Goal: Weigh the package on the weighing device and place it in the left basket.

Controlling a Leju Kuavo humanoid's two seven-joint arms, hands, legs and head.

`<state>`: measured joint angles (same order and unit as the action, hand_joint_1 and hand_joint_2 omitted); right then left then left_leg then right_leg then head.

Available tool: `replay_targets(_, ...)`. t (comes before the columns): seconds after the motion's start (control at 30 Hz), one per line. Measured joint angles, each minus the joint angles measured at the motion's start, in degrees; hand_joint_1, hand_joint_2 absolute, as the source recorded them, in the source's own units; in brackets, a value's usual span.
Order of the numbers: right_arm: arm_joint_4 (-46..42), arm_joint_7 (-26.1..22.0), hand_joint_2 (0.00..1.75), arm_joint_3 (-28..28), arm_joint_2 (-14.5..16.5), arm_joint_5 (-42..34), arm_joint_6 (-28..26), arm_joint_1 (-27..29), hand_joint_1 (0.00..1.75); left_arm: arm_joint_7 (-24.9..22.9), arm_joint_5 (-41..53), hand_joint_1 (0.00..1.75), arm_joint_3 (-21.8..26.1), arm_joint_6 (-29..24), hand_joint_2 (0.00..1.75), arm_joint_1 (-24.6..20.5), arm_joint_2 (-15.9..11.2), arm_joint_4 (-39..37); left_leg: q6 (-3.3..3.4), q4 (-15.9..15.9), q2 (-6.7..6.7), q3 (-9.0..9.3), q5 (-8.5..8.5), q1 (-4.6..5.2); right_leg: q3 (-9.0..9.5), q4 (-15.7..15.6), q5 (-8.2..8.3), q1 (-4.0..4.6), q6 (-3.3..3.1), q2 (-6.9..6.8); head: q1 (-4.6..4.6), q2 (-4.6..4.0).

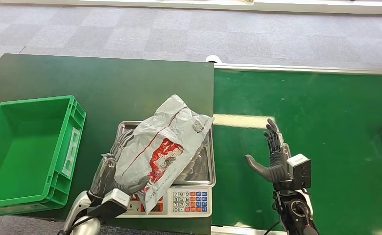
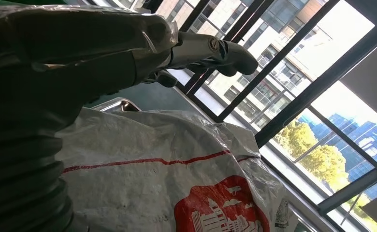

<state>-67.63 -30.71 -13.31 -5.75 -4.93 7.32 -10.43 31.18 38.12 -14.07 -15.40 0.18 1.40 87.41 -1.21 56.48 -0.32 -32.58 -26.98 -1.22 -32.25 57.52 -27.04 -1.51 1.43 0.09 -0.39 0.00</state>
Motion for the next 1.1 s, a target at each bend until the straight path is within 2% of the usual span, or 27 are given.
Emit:
replay_targets(0.13,0.2,0.0,1.75,0.0,0.0,0.4,0.4,-0.5,0.00,-5.0,9.1,0.00,-2.1,0.5,1.75,-0.2,-0.8,-1.2,0.00,0.0,0.00,0.00,0.00,0.00,-0.01,0.0,0.00,0.00,0.00,0.00,-0.02,0.00)
replay_targets(0.3,0.8,-0.3,1.75,0.0,-0.1,0.8,1.0,-1.0,0.00,-10.3,16.1,0.00,-5.0,5.7,1.75,-1.3,-1.4,-4.7,0.00,0.0,0.00,0.01,0.00,0.00,0.03,0.0,0.00,0.00,0.00,-0.02,-0.01,0.00)
replay_targets(0.73,1.1,0.4,1.75,0.1,0.1,1.8,0.8,-1.0,0.00,-12.7,16.5,0.00,-6.6,12.9,1.75,-4.8,-1.9,-10.2,0.04,0.0,-0.12,0.43,0.03,0.01,0.51,0.0,0.00,-0.01,0.01,-0.11,0.00,0.00)
replay_targets(1.07,0.6,1.0,1.75,0.4,0.6,2.3,0.3,-0.6,0.00,-12.5,16.3,0.00,-7.5,13.7,1.75,-6.5,-2.4,-12.2,0.07,0.0,-0.25,0.86,0.11,0.03,0.96,0.0,0.03,-0.03,0.05,-0.18,-0.01,0.00)
replay_targets(1.1,0.6,1.0,1.75,0.4,0.6,2.3,0.3,-0.6,0.00,-12.5,16.3,0.04,-7.6,13.7,1.75,-6.6,-2.4,-12.3,0.07,0.0,-0.25,0.90,0.11,0.03,1.02,0.0,0.03,-0.03,0.05,-0.18,-0.01,0.00)
